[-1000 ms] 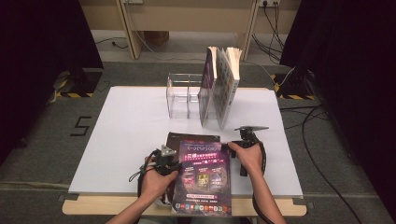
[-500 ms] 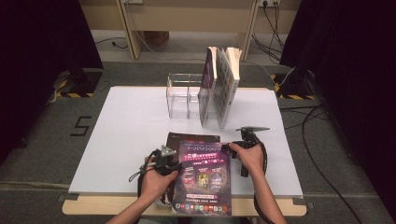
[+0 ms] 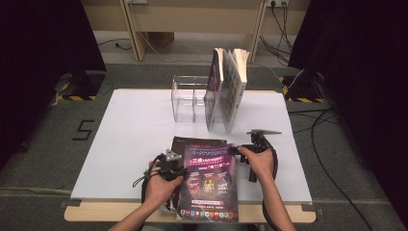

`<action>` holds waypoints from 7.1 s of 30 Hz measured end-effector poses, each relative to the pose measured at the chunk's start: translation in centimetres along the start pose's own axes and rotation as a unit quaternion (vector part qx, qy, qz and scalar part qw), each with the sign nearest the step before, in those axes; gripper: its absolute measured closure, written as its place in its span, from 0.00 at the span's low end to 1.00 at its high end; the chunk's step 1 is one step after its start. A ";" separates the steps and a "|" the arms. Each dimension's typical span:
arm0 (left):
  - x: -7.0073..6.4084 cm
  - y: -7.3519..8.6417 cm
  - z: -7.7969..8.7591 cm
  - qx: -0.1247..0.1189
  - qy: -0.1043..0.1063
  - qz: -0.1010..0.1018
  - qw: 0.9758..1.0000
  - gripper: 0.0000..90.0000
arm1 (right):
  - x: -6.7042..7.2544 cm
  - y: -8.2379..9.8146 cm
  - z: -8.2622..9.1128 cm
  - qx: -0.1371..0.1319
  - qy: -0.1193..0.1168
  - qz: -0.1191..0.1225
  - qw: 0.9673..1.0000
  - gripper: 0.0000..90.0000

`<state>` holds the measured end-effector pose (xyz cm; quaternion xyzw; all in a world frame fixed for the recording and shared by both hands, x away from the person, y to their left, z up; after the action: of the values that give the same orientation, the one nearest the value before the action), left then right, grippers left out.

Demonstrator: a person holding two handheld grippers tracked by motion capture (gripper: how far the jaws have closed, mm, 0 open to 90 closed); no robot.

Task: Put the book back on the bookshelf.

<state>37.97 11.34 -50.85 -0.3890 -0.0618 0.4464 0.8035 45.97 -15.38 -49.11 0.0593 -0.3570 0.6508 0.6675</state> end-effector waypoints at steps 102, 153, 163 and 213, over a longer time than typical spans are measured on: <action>4.3 3.9 5.6 -0.164 -0.005 0.057 0.985 0.57 | 12.4 -2.7 9.0 -0.292 0.007 0.139 0.946 0.95; 4.6 3.8 5.9 -0.172 -0.008 0.059 0.983 0.57 | 17.2 -5.5 11.0 -0.374 0.002 0.171 0.912 0.95; 4.6 3.8 5.8 -0.171 -0.007 0.058 0.984 0.57 | 17.9 -6.3 11.1 -0.387 0.002 0.170 0.906 0.95; 4.9 3.8 6.0 -0.177 -0.007 0.064 0.982 0.57 | 20.7 -11.3 9.8 -0.424 0.024 0.167 0.890 0.95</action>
<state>35.72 19.64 -50.53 -0.5253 -0.1202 0.4816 0.6912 50.24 -5.30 -26.05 -0.3051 -0.5877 0.5406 0.5190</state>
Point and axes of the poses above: each handheld gripper's, and its own axes: z roughly backward along the jaws, y roughly out of its underside, x roughly to its left, the point moved 4 cm from there along -z, roughly forward along the jaws, and after that the axes turned 9 degrees about y, right-handed, at the moved point
